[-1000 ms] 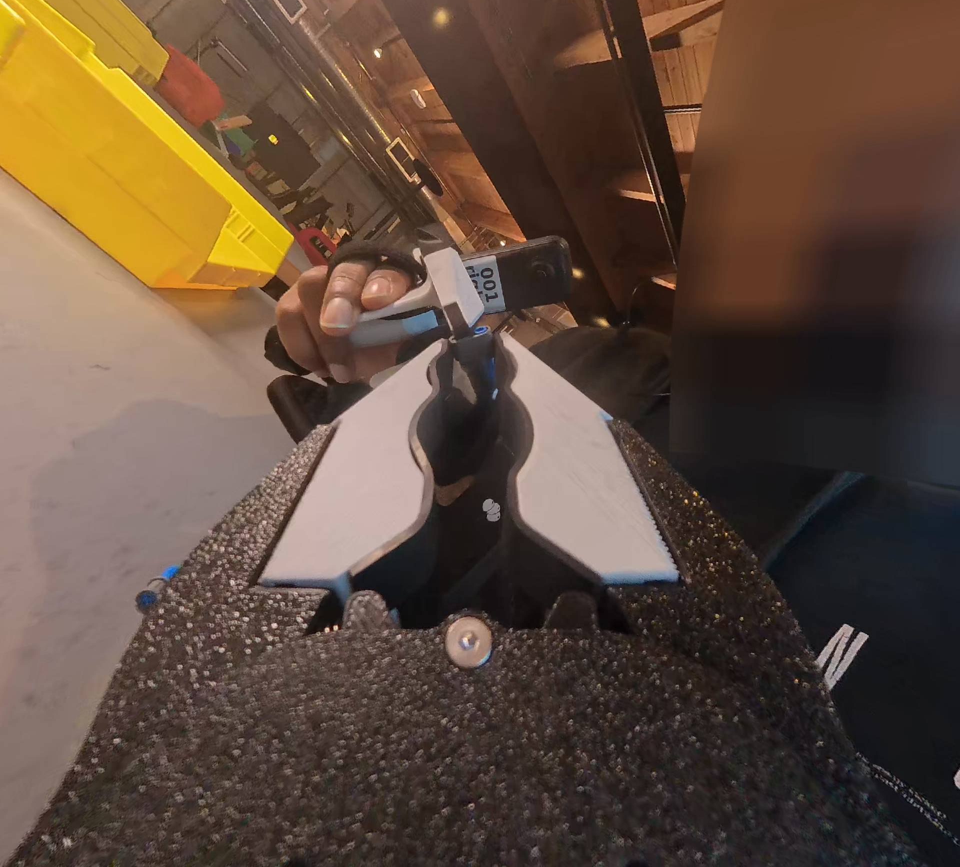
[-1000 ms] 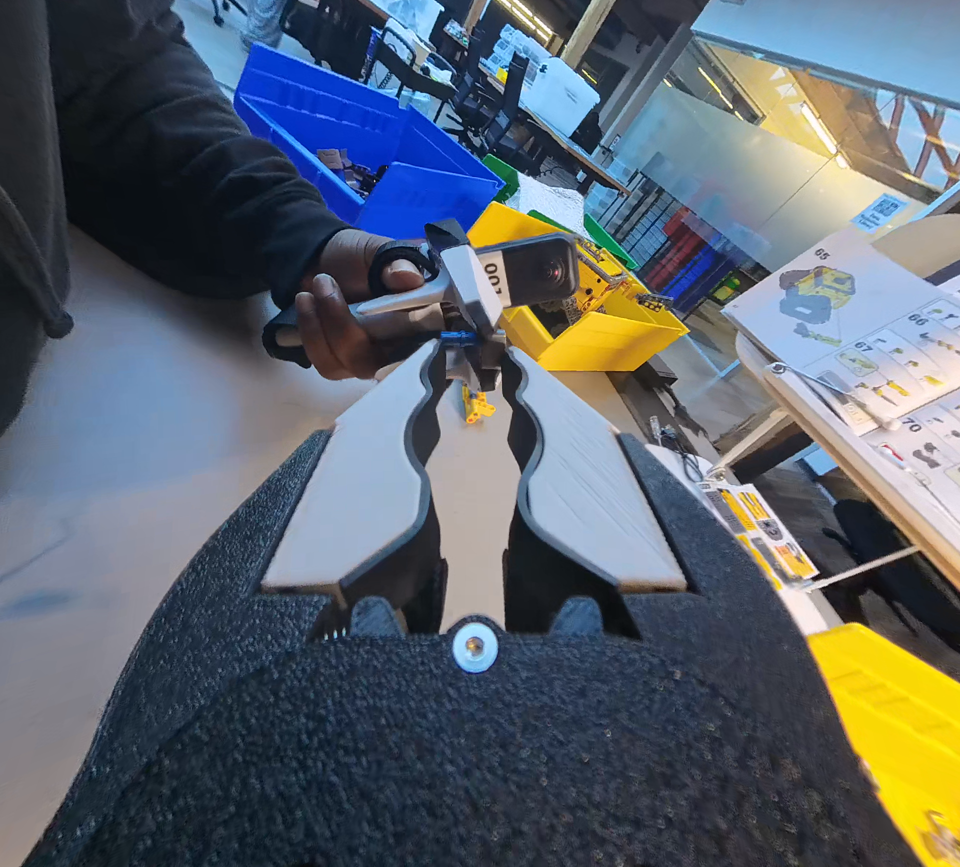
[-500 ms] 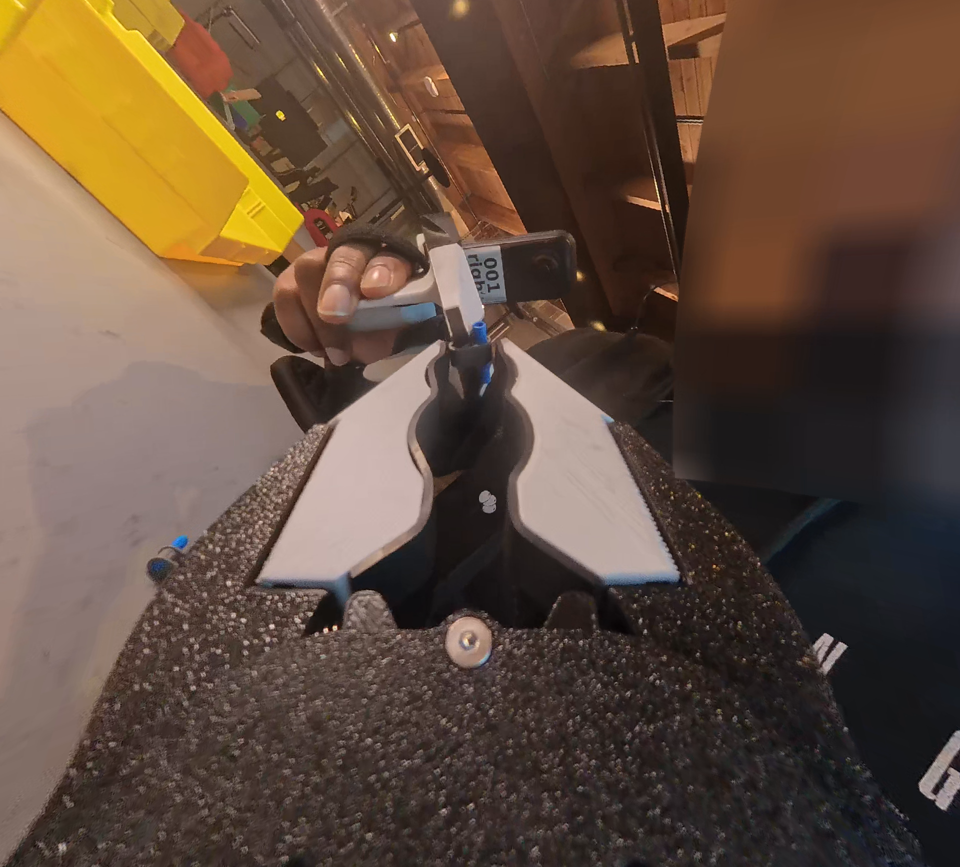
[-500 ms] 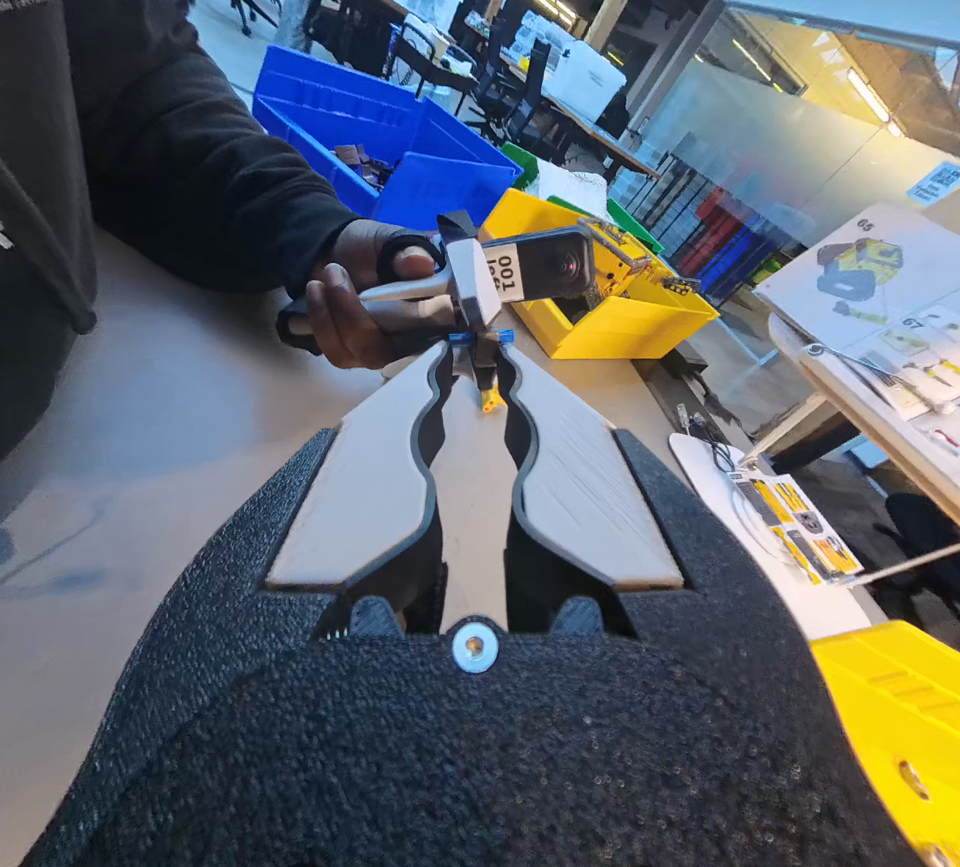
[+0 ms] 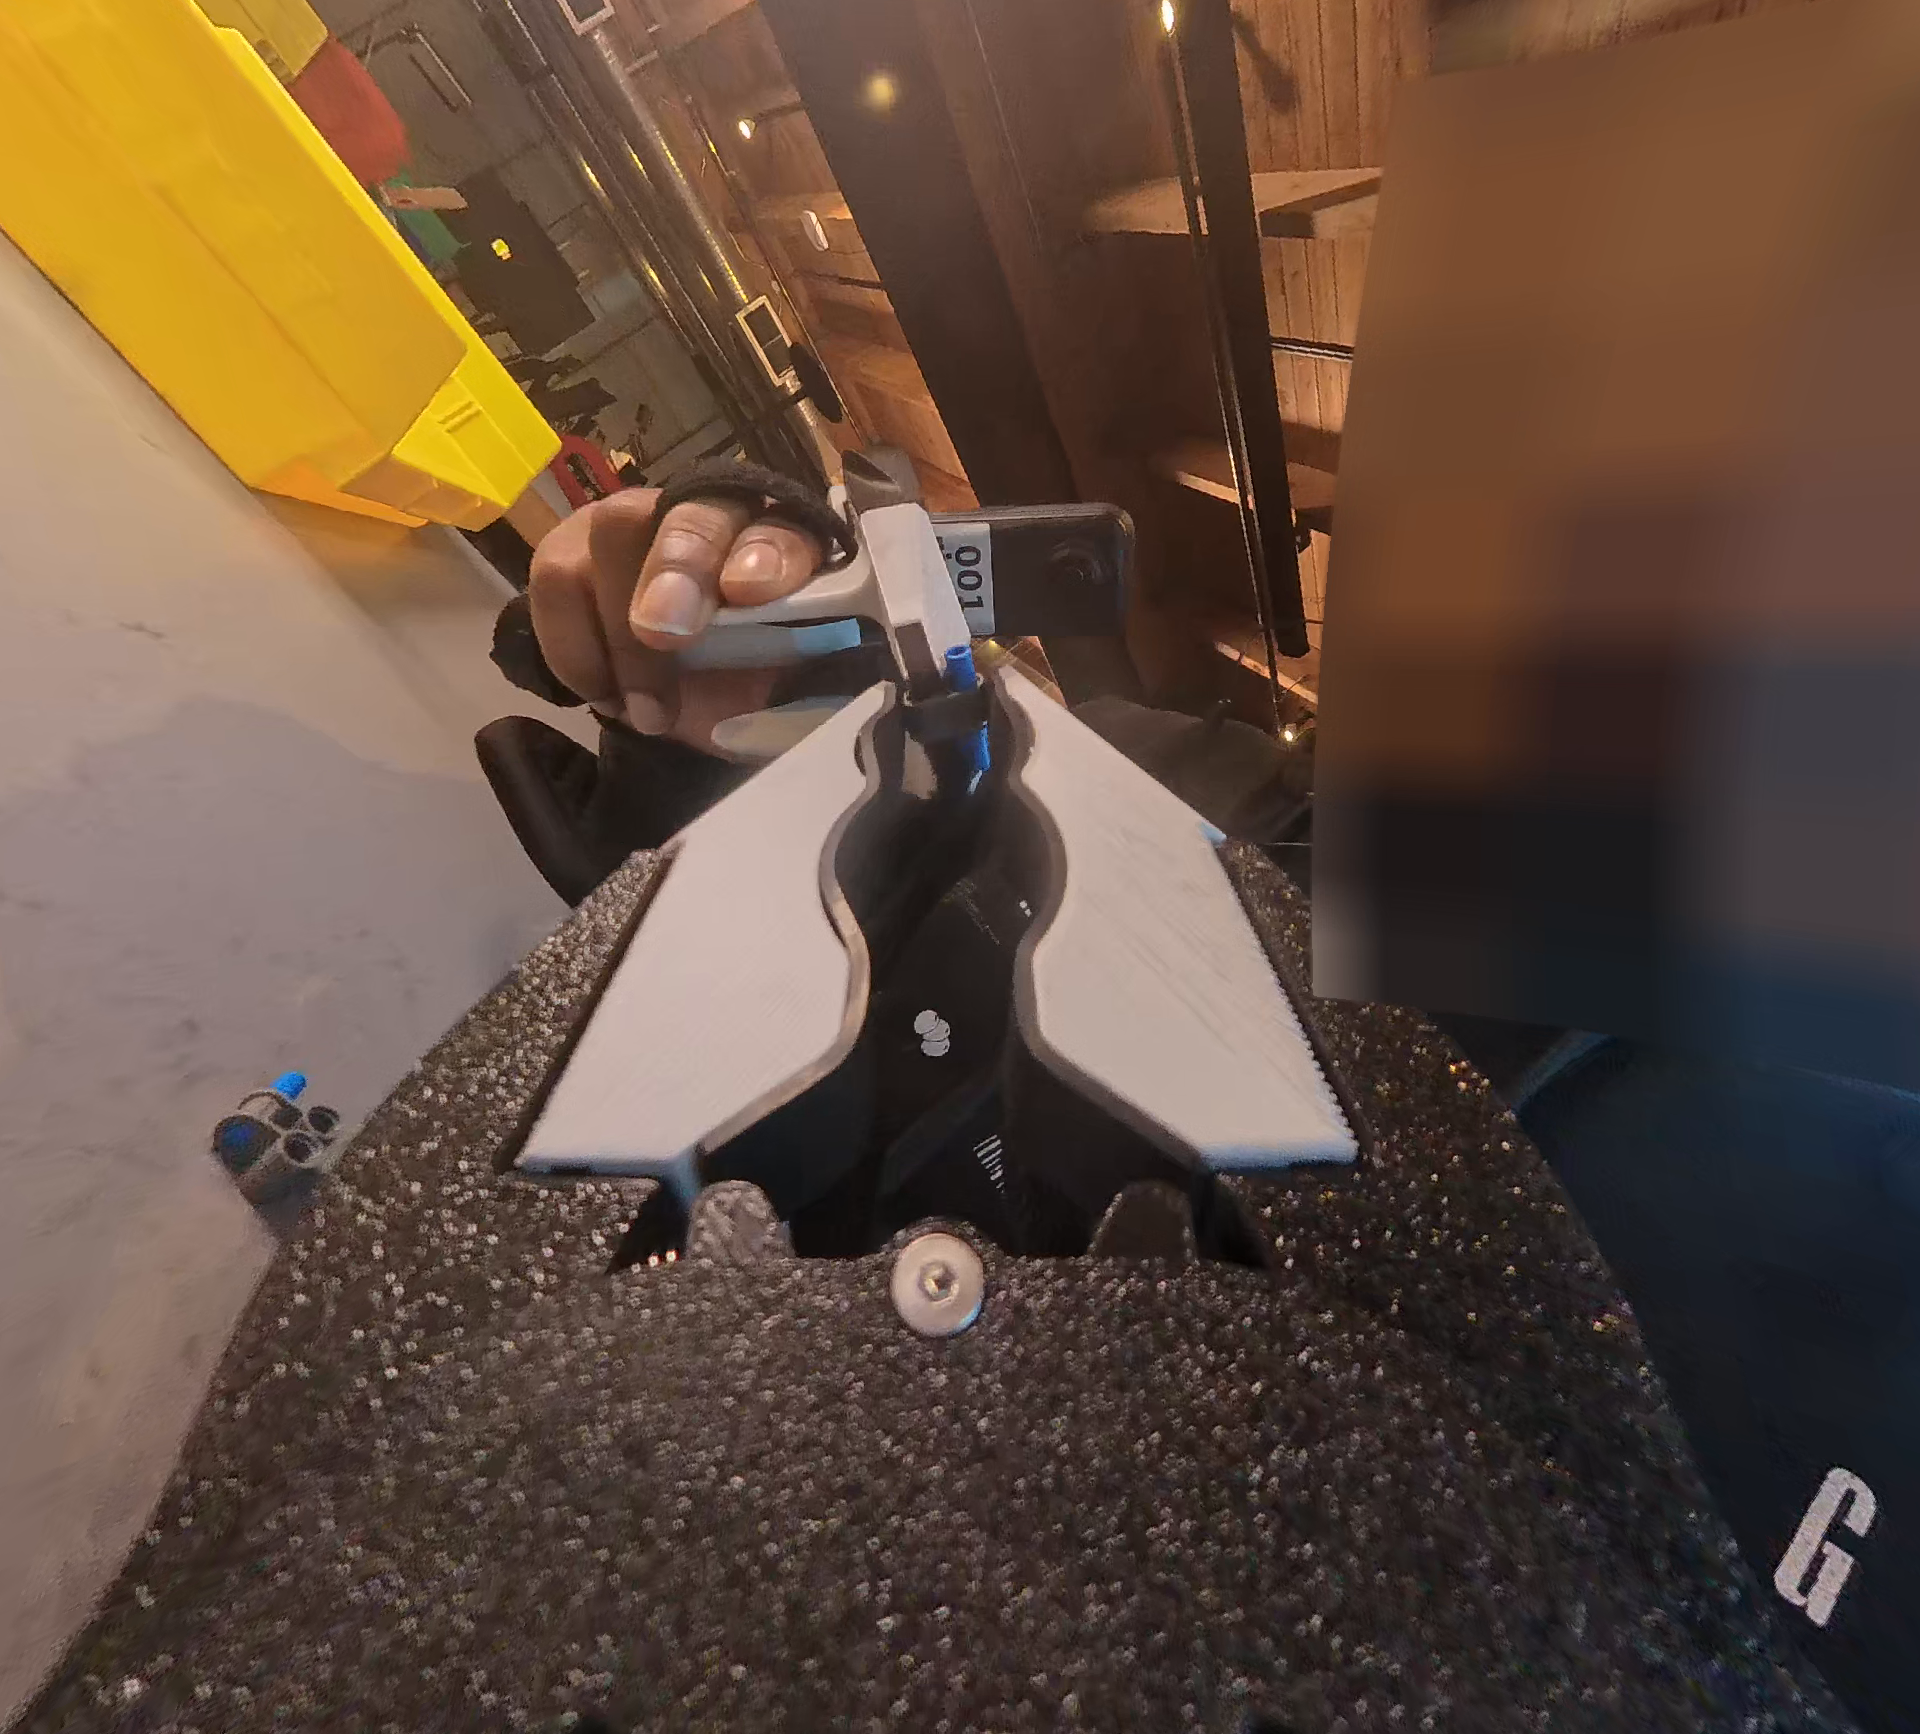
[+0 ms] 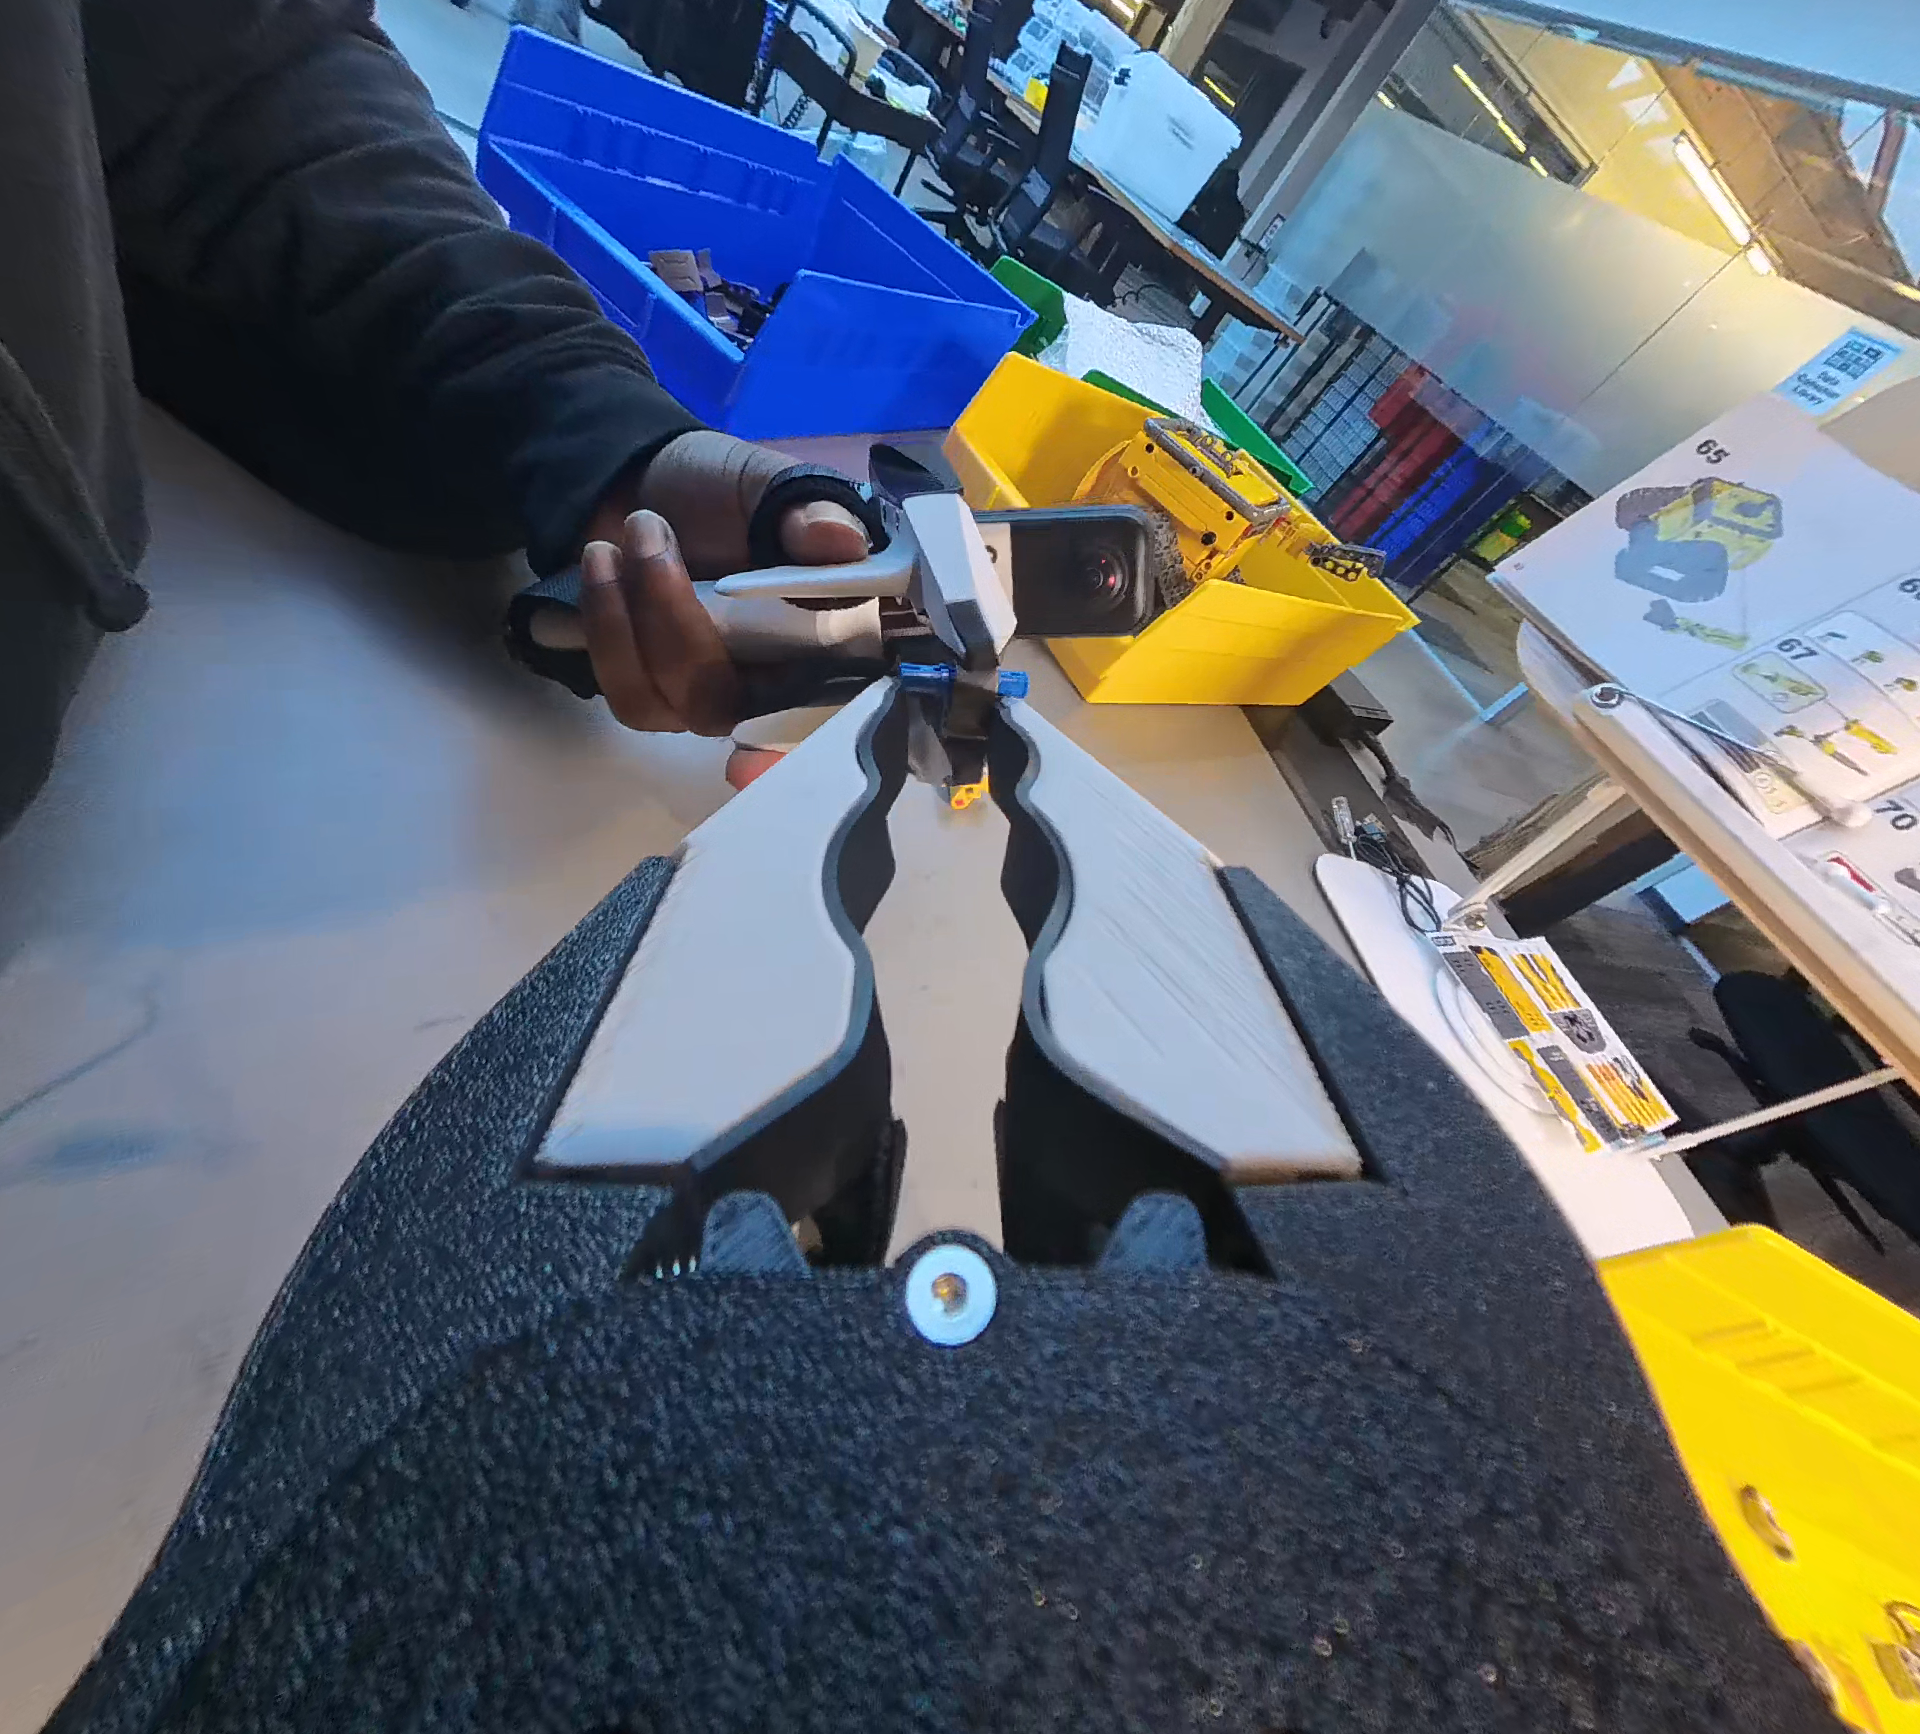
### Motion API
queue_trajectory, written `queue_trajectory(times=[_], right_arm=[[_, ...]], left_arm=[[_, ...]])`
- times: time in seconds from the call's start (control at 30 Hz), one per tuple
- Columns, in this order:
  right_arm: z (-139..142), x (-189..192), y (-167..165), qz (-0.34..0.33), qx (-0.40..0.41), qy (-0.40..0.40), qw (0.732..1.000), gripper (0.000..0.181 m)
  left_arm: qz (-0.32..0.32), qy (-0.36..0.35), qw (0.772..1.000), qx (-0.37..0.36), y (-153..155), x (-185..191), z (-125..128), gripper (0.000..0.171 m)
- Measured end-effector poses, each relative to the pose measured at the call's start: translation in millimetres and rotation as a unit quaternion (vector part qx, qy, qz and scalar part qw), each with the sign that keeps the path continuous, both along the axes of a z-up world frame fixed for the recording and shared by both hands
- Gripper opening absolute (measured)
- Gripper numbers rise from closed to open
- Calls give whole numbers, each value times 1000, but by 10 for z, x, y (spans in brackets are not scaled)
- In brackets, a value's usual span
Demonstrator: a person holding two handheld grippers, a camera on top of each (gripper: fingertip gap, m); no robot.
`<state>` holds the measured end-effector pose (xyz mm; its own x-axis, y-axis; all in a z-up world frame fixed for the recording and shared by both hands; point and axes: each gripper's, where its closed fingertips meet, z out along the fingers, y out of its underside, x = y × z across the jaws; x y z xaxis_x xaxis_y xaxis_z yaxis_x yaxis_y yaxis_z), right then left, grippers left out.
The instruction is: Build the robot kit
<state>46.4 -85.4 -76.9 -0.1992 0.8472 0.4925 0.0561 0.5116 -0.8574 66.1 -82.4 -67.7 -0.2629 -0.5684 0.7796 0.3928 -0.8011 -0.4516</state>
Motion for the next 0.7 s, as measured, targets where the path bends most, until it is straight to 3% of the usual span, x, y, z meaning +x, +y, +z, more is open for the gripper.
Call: queue_trajectory(times=[0.3, 0.5, 0.7], right_arm=[[-20, 9, 9, 26, -55, -4, 998, 13], [-67, -22, 83, -2, -8, 7, 1000, 18], [-82, 9, 189, -31, 45, 7, 998, 27]], left_arm=[[4, 15, 1000, 7, 8, 10, -22, 16], [36, 44, 998, 16, 103, -60, -71, 15], [106, 222, 968, 45, 278, -151, -388, 15]])
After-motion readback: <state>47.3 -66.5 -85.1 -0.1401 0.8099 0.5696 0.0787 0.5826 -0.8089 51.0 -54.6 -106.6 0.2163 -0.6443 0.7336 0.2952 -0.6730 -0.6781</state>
